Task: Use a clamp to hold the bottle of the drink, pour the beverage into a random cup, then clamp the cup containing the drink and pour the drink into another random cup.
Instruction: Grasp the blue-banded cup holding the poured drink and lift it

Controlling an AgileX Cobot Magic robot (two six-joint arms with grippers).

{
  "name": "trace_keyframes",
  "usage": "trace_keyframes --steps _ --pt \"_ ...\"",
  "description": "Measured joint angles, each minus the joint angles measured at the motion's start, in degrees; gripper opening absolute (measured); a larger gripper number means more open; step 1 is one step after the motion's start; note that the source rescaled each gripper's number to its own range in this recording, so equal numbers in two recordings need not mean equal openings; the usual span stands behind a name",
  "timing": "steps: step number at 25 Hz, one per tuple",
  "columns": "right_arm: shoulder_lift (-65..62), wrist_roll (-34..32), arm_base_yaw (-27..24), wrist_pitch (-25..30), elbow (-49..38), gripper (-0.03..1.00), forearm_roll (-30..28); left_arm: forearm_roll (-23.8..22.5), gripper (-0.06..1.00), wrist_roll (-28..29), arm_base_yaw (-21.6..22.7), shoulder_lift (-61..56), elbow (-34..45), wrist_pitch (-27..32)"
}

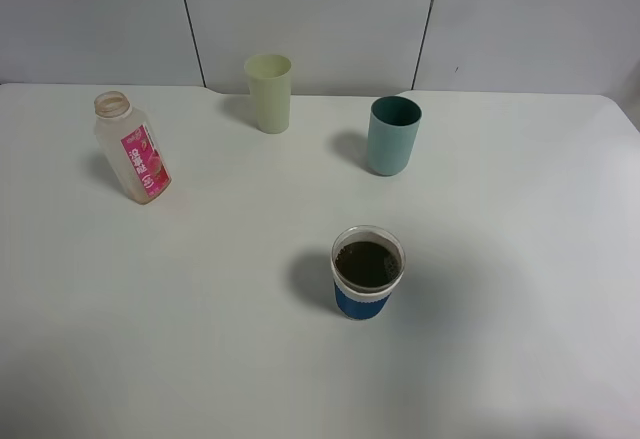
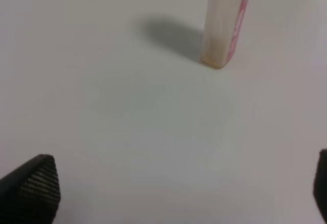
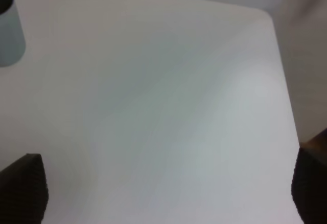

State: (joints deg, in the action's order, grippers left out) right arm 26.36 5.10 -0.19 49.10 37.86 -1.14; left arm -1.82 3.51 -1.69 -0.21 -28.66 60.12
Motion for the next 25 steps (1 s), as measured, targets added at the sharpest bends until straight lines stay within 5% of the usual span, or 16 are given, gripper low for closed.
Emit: trace_keyframes --steps 10,25 --pt "26.04 6.2 0.0 -7.99 3.12 0.83 6.68 0.0 1.0 0.0 0.0 0.0 0.0 0.0" --pt "43.39 19.39 6.48 -25.06 2.73 0.83 16.05 0.0 1.0 0.0 0.0 0.0 0.0 0.0"
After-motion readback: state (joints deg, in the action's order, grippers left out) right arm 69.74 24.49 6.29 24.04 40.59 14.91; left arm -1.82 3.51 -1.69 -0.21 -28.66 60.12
